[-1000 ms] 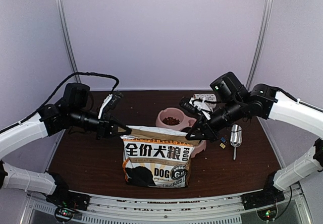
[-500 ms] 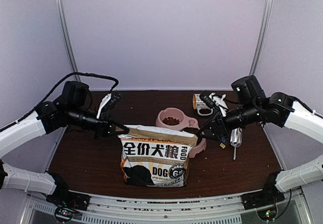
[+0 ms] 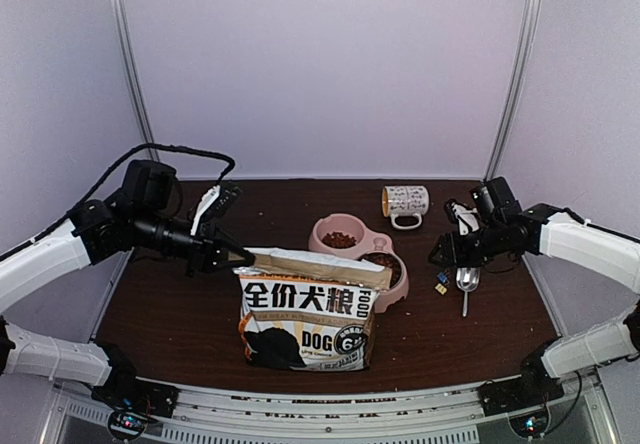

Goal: Serve the pet food

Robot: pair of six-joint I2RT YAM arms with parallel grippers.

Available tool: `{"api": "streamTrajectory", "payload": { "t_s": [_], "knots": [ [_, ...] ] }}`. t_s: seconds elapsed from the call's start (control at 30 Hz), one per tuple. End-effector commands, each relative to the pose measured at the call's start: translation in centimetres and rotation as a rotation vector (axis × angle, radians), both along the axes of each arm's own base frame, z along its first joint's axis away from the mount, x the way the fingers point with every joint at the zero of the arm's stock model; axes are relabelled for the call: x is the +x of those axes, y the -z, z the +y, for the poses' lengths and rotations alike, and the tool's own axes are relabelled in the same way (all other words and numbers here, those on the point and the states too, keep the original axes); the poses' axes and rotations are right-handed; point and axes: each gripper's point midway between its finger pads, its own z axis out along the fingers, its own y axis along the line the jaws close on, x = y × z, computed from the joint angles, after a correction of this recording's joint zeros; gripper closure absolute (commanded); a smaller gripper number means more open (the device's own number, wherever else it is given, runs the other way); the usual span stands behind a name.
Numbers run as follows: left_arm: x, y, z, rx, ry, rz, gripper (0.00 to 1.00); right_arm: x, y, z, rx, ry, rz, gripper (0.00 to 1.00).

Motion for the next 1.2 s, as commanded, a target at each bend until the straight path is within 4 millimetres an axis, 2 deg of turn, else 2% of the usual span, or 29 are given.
{"api": "streamTrajectory", "payload": {
  "t_s": [0.0,0.07,0.13,0.3,0.4,0.53,0.8,1.17],
  "knots": [
    [1.1,-2.6,-0.1,-0.073,-0.023,-0.085,0.68,1.5,2.5,-2.2,-0.072,0.096,0.038,0.47],
    [1.2,-2.7,0.0,-0.076,-0.034,-0.091,0.49,2.0,3.3,-2.9,-0.080,0.121,0.051,0.47],
    [1.6,-3.2,0.4,-0.073,-0.071,-0.124,0.37,2.2,4.1,-3.3,-0.085,0.134,0.069,0.47],
    [2.9,-5.4,2.9,-0.110,-0.228,-0.248,0.19,2.3,6.6,-3.8,-0.117,0.139,0.111,0.49],
    [3.1,-6.3,4.3,-0.138,-0.304,-0.302,0.12,2.4,7.4,-3.6,-0.110,0.130,0.122,0.50],
    [3.2,-6.5,5.3,-0.137,-0.350,-0.331,0.09,2.4,8.1,-3.9,-0.131,0.133,0.131,0.50],
    [3.4,-6.2,5.0,-0.125,-0.344,-0.313,0.09,2.2,9.6,-5.5,-0.206,0.149,0.154,0.52],
    [3.5,-6.0,4.8,-0.119,-0.338,-0.306,0.09,1.7,9.9,-4.5,-0.152,0.092,0.177,0.62]
  ]
}}
